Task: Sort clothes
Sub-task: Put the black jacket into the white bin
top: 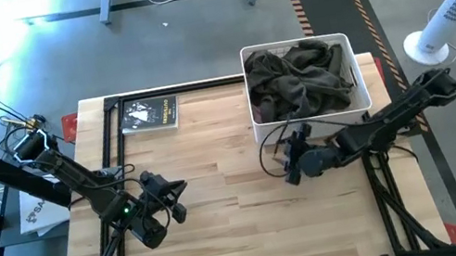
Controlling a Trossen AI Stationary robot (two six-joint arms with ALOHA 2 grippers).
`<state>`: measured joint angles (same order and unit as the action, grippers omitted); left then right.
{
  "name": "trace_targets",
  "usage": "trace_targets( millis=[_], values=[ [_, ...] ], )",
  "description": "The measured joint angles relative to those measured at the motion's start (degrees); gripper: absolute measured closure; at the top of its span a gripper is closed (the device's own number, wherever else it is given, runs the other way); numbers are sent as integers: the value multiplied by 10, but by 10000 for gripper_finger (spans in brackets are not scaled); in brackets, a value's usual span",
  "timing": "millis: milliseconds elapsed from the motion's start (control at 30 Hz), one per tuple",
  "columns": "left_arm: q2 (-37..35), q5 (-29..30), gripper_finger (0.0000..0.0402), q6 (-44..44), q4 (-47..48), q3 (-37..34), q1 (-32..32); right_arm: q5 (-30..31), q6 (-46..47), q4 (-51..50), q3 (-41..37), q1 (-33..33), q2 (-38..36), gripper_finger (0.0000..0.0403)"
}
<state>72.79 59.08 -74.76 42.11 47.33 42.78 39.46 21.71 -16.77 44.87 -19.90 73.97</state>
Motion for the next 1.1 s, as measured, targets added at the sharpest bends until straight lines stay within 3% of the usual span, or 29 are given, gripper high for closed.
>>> trace_targets(
  millis=[200,333,433,567,667,767,967,1100],
  values=[
    [0,0,353,0,0,0,0,28,-94,-5,82,39,-58,154],
    [0,0,353,0,0,0,0,25,-123,-66,151,113,-95,154],
    [0,0,353,0,0,0,0,7,-92,-146,192,190,-110,154],
    [0,0,353,0,0,0,0,-121,-5,-267,217,308,-105,154],
    [0,0,353,0,0,0,0,-245,-4,-303,218,369,-101,154],
    [0,1,353,0,0,0,0,-309,-15,-289,218,395,-107,154],
    [0,2,353,0,1,0,0,-281,-104,-156,218,403,-109,154],
    [0,3,353,0,1,0,0,-285,-134,-95,219,456,-74,154]
  ],
)
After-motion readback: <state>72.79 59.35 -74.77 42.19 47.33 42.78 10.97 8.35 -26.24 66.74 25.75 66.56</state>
